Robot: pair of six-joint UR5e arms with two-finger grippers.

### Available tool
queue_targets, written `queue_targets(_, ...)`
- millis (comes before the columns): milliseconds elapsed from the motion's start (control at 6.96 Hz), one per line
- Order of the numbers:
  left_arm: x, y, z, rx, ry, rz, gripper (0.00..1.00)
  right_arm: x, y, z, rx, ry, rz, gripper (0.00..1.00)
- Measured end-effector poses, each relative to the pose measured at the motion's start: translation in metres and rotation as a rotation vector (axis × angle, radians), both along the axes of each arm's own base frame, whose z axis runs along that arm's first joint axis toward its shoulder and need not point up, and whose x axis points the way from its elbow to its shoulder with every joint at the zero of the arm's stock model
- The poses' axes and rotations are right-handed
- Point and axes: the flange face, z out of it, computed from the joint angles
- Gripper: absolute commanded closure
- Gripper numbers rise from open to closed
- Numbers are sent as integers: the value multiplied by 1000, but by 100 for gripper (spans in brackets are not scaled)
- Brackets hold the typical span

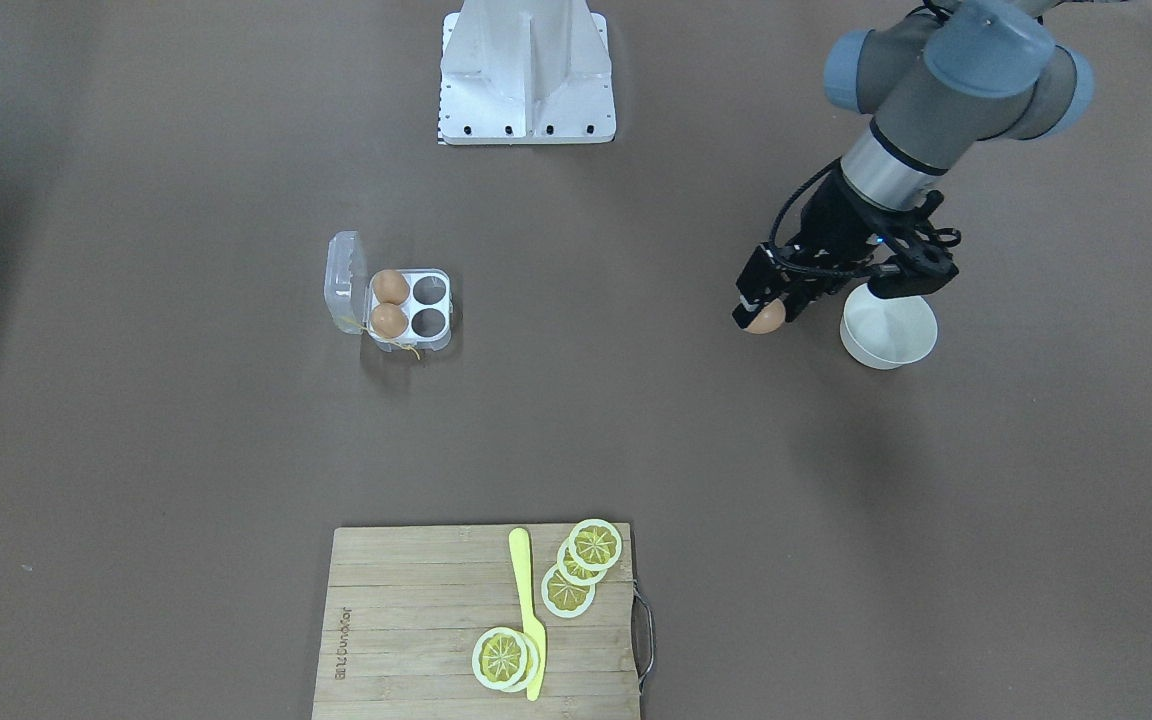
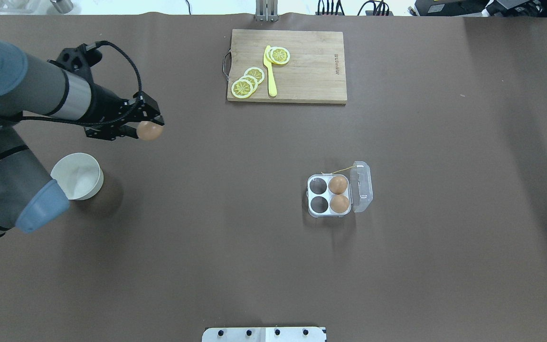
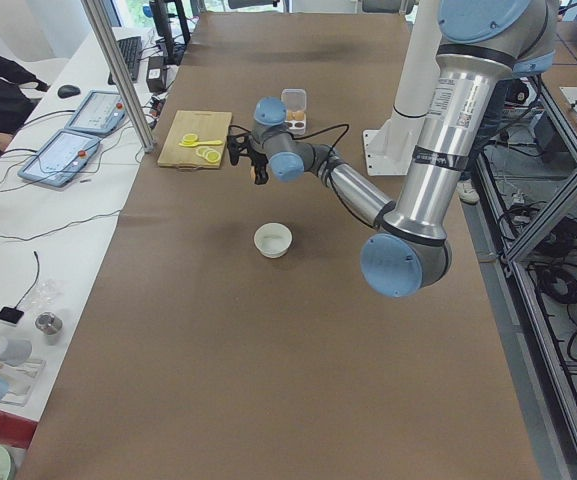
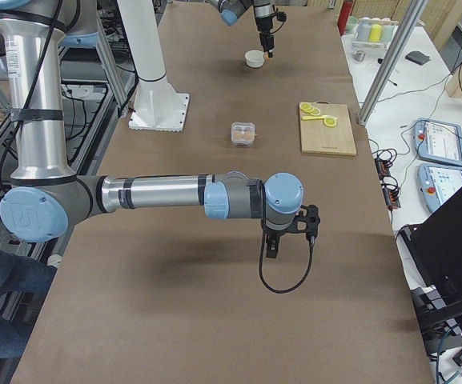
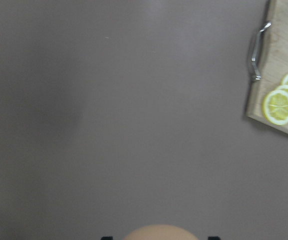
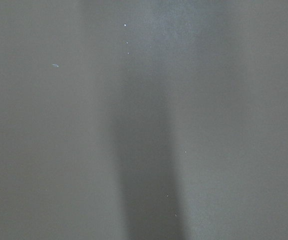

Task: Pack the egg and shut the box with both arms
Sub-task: 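Lift the egg out of the bowl and carry it toward the egg box, then lower the egg into an empty slot of the box and release it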

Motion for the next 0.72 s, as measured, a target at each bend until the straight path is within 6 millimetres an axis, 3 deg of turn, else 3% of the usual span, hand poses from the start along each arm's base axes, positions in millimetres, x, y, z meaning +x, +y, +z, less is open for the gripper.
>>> queue_targets(287,79,37,-56,-24,154,-50,82,0,0,0,0,-2,-1,0)
queue_targets(575,165,75,-95,-28,235,-122,82,0,1,1,-2,-2,0,0)
queue_targets(718,200,92,-102,-19,261,-157,82,0,1,1,-4,-3,-1,0)
